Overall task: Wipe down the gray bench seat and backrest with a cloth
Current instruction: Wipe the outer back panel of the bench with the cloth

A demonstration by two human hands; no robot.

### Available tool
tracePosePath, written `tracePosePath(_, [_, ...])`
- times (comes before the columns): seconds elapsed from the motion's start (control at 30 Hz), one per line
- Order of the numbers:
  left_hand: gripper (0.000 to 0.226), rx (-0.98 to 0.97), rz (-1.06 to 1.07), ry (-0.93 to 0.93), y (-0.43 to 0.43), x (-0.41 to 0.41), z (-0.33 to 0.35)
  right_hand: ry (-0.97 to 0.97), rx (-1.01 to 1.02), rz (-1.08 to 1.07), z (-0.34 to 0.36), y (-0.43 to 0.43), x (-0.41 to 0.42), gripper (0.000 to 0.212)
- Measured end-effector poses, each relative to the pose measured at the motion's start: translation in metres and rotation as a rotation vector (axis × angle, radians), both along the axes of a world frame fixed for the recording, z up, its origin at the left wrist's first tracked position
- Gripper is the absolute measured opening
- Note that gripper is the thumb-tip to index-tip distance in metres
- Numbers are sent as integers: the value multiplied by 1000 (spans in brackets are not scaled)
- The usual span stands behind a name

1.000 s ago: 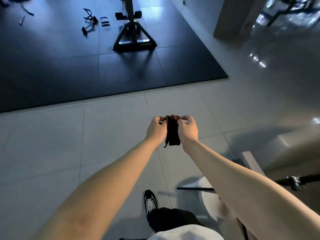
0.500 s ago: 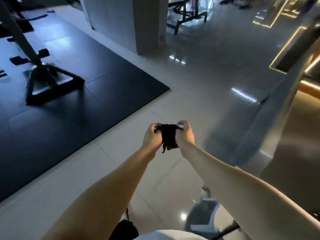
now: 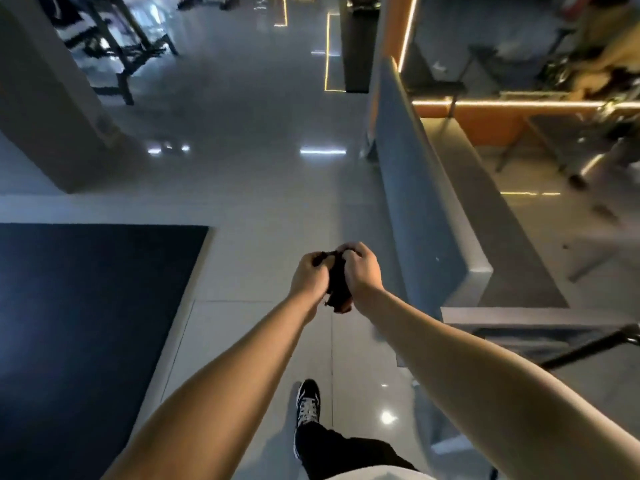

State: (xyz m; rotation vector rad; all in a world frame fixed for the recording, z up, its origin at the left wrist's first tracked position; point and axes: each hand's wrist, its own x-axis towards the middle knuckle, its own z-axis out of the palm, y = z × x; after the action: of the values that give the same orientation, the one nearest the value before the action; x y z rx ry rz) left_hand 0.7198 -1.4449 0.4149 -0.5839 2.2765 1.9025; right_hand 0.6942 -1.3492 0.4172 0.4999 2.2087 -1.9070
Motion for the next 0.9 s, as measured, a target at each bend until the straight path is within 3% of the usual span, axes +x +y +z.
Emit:
tracePosePath(0.17, [31, -69, -103, -86, -17, -109, -25, 5, -23, -222, -16, -16, -91, 24])
tracePosePath(0.3, [10, -15, -147, -74, -21, -181, -24, 17, -1, -348, -19, -20, -150, 20])
tracePosePath(0.47, [24, 44, -297, -109, -16, -264, -32, 5, 75, -520, -33, -19, -213, 14])
tracePosePath(0.67, [32, 34, -629, -109, -23, -356, -54, -96, -9, -766, -59, -32, -278, 14])
tracePosePath(0.9, [19, 36, -1004, -106, -4, -420, -87, -91, -93, -1167, -85, -34, -318, 20])
